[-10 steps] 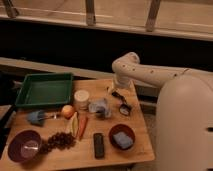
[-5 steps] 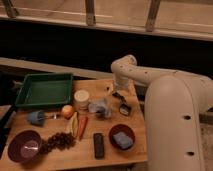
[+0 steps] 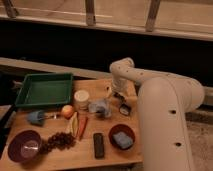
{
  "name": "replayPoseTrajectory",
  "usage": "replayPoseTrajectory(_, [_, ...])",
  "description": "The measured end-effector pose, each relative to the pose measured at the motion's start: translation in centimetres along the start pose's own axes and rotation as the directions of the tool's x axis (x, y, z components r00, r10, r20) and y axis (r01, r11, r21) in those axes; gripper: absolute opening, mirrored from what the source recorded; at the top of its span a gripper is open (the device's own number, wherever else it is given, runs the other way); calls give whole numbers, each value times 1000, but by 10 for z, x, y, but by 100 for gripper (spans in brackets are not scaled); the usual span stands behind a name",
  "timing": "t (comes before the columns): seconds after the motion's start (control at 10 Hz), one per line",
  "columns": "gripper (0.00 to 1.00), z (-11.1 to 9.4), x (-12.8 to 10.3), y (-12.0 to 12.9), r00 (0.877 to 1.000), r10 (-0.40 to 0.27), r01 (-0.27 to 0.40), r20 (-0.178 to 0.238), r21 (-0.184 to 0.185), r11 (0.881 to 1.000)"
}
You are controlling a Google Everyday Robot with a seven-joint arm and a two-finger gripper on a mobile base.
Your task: Wipe purple bowl with brush
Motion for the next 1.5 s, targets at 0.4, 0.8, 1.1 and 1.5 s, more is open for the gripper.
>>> replayPoseTrajectory(0.4, [80, 12, -9, -14, 999, 26, -26, -19, -10, 1000])
replayPoseTrajectory(0.8, [55, 27, -7, -15, 998, -3, 3, -65, -10, 1000])
replayPoseTrajectory(1.1, [23, 30, -1, -5, 995, -57, 57, -78, -7, 998])
replayPoseTrajectory(1.5, [0, 26, 1, -3, 995, -66, 65, -76, -10, 998])
